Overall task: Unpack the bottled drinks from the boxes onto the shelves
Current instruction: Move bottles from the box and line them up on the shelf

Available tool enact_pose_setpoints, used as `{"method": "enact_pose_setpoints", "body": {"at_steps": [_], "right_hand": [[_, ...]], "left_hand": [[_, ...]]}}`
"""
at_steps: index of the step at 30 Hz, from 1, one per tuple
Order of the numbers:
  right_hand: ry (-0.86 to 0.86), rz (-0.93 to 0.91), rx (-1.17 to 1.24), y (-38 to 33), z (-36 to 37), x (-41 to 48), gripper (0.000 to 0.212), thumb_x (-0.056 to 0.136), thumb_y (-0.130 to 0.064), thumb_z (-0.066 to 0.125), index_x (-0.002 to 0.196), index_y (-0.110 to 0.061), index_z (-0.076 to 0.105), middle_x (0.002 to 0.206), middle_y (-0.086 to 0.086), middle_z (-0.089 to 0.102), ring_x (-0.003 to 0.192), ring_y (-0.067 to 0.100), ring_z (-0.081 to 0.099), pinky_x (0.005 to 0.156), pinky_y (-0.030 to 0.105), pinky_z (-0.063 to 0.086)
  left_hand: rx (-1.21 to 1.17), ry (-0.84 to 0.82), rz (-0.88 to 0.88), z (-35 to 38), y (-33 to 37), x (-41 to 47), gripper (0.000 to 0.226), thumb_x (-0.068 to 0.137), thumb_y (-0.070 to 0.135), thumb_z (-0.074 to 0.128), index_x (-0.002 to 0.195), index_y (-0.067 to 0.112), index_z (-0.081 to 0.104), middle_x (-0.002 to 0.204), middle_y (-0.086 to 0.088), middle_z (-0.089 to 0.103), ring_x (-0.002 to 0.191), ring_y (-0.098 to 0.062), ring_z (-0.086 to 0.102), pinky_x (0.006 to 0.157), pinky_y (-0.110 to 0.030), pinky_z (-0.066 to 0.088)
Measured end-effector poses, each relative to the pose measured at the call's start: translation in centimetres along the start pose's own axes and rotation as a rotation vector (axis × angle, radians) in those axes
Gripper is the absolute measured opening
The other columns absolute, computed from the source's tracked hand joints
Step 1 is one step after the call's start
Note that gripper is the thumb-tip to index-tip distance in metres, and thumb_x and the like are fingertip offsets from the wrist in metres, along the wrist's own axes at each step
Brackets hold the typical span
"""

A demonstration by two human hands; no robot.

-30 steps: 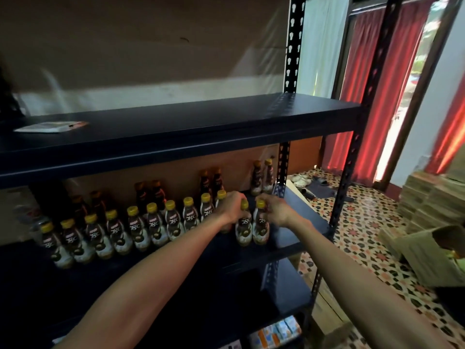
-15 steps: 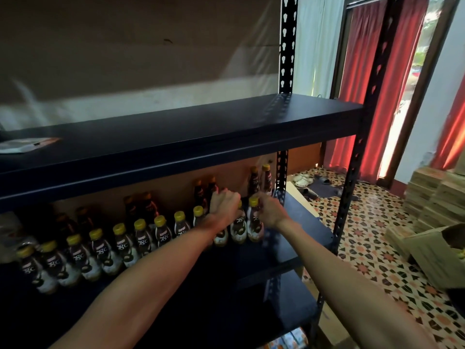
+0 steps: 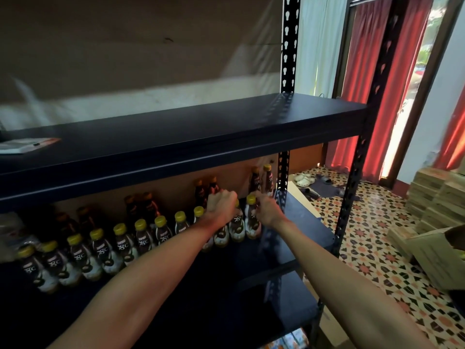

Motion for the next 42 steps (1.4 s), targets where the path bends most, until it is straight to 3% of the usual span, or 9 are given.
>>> {"method": "enact_pose_setpoints", "body": {"at_steps": [5,11,14,18,25,29,35,38,42], "right_hand": [[-0.023,0.059,-0.077,0.5,1.1,-1.4,0.087,0.095,-0.019,0.065,0.162,-0.028,0.009,0.163,0.011,0.029,0.145,0.036,0.035,0.116,0.052,0.036],[0.340,0.006,-0.109,-0.9,3.5,-7.6,0.069,0.099,-0.020,0.056,0.159,-0.023,0.024,0.166,0.008,0.018,0.152,0.029,0.018,0.123,0.045,0.024],[0.388,-0.064,-0.100,-1.2,6.2,-10.6,0.069,0.095,-0.014,0.058,0.157,-0.019,0.029,0.165,0.014,0.021,0.152,0.032,0.019,0.123,0.047,0.026],[0.291,-0.120,-0.054,-1.4,10.3,-14.2,0.069,0.093,-0.014,0.058,0.156,-0.021,0.032,0.165,0.011,0.021,0.154,0.027,0.019,0.123,0.046,0.026],[0.038,-0.168,-0.150,-1.4,16.8,-20.4,0.059,0.106,-0.027,0.043,0.160,-0.028,0.022,0.170,0.000,0.003,0.156,0.017,-0.002,0.125,0.039,0.003],[-0.023,-0.201,-0.187,-0.7,19.6,-24.1,0.058,0.105,-0.027,0.043,0.160,-0.027,0.024,0.169,-0.001,0.001,0.156,0.013,-0.006,0.123,0.035,-0.004],[-0.181,-0.137,-0.175,2.3,23.3,-31.1,0.058,0.105,-0.023,0.043,0.160,-0.028,0.023,0.168,-0.003,0.002,0.155,0.011,-0.005,0.126,0.039,0.001],[-0.262,-0.090,-0.189,4.8,24.8,-34.9,0.055,0.104,-0.020,0.045,0.157,-0.021,0.033,0.168,0.008,0.018,0.156,0.024,0.010,0.125,0.045,0.016],[-0.382,0.037,-0.165,9.3,27.5,-39.6,0.052,0.103,-0.032,0.038,0.150,-0.011,0.045,0.157,0.018,0.039,0.145,0.036,0.037,0.115,0.053,0.037]], "left_hand": [[-0.042,0.057,-0.029,0.4,-0.1,-1.7,0.068,0.095,0.056,0.052,0.150,0.019,0.034,0.146,-0.006,0.049,0.136,-0.025,0.043,0.112,-0.048,0.028],[-0.149,0.325,0.042,1.0,-0.1,-6.7,0.067,0.100,0.047,0.043,0.155,0.013,0.026,0.156,-0.009,0.036,0.147,-0.025,0.025,0.118,-0.046,0.024],[-0.192,0.335,0.058,3.0,-0.2,-10.2,0.060,0.102,0.041,0.038,0.155,0.013,0.029,0.160,-0.008,0.032,0.151,-0.023,0.018,0.122,-0.046,0.017],[-0.229,0.196,0.036,6.2,-0.8,-15.9,0.061,0.104,0.042,0.031,0.158,0.016,0.021,0.165,-0.003,0.020,0.153,-0.017,0.009,0.122,-0.040,0.006],[-0.145,0.081,-0.060,12.4,-3.0,-24.7,0.059,0.101,0.042,0.027,0.148,0.010,0.043,0.153,-0.007,0.045,0.147,-0.023,0.032,0.117,-0.046,0.030],[-0.147,0.032,-0.042,15.5,-3.2,-29.0,0.057,0.103,0.040,0.029,0.150,0.011,0.042,0.156,-0.008,0.040,0.148,-0.023,0.031,0.118,-0.046,0.030],[-0.240,-0.133,-0.090,20.8,-1.9,-35.9,0.058,0.103,0.041,0.020,0.154,0.016,0.034,0.162,-0.006,0.029,0.151,-0.020,0.021,0.122,-0.045,0.019],[-0.335,-0.264,-0.136,23.3,-0.8,-39.0,0.058,0.104,0.039,0.017,0.156,0.015,0.027,0.164,-0.003,0.023,0.153,-0.018,0.012,0.124,-0.045,0.010],[-0.437,-0.433,-0.153,28.0,0.7,-41.9,0.051,0.105,0.033,0.030,0.152,0.014,0.037,0.158,-0.002,0.036,0.149,-0.020,0.024,0.121,-0.045,0.018]]}}
Point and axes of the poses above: each hand's wrist, its own x-axis towards the middle knuckle, its own z-axis out of the palm, y = z × x, the point moved 2 cm from there along x, towards the middle knuckle
